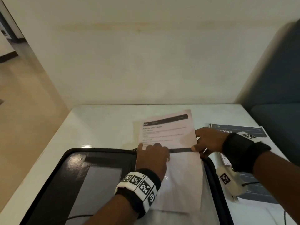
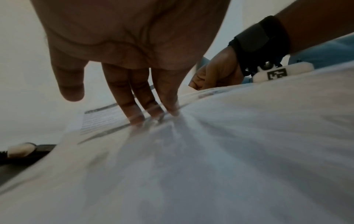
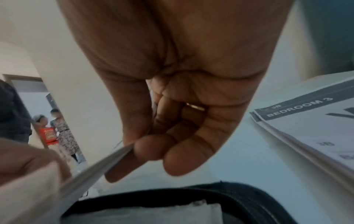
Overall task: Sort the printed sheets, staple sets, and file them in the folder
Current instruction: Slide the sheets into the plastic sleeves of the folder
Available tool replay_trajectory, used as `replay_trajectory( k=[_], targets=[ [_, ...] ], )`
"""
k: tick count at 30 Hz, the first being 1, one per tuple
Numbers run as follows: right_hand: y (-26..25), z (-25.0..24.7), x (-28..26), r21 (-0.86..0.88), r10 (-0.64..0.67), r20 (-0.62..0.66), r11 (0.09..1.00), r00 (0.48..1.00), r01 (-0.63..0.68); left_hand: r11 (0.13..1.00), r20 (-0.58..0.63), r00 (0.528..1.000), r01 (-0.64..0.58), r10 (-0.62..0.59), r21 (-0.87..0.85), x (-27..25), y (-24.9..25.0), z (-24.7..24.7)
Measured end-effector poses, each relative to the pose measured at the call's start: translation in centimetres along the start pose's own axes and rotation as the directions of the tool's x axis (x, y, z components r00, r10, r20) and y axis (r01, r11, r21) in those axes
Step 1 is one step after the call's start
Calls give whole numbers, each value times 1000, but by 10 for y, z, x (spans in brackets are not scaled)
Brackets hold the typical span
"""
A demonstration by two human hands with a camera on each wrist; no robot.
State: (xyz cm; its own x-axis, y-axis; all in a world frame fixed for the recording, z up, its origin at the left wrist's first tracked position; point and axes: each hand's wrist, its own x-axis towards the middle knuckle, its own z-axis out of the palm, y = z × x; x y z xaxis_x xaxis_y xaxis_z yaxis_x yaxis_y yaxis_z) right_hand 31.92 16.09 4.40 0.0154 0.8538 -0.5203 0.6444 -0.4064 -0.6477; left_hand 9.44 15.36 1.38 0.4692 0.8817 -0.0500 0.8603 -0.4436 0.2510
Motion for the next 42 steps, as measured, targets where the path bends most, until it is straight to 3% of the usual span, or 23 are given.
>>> replay_trajectory(
  k=[4,8,12,14,19,21,25,29,33,36,39,42],
  targets=[
    [3,8,-4,-5,58,62,998,996,-57,997,54,996,-68,65,39,-6,2,8],
    [-2,10,7,217,130,-67,970,989,-113,985,76,983,-165,168,-42,-10,10,16],
    [-13,8,18,247,156,-105,961,982,-127,959,103,967,-212,233,-186,-9,26,19],
    [-18,2,17,236,158,-75,962,985,-136,953,95,968,-208,233,-223,-4,32,18],
    [-13,-9,7,129,125,50,983,991,-130,971,5,978,-207,209,-117,10,44,14],
    [-12,-11,7,149,147,19,978,989,-149,968,14,981,-189,194,-162,10,48,16],
    [-10,-2,6,257,205,-73,950,976,-180,938,162,968,-132,192,-320,7,55,22],
    [-11,6,6,278,179,-91,949,980,-147,947,76,978,-166,194,-274,11,64,27],
    [-10,-2,3,53,187,0,981,982,-187,957,-51,993,-119,109,-266,21,67,24],
    [-4,-3,3,-40,216,49,976,975,-214,957,-44,992,-125,117,-261,21,69,19],
    [3,0,6,49,191,94,979,977,-196,966,33,989,-134,145,-221,18,65,20],
    [3,2,20,233,197,-65,956,978,-177,985,104,987,-105,120,-139,13,48,22]
  ],
)
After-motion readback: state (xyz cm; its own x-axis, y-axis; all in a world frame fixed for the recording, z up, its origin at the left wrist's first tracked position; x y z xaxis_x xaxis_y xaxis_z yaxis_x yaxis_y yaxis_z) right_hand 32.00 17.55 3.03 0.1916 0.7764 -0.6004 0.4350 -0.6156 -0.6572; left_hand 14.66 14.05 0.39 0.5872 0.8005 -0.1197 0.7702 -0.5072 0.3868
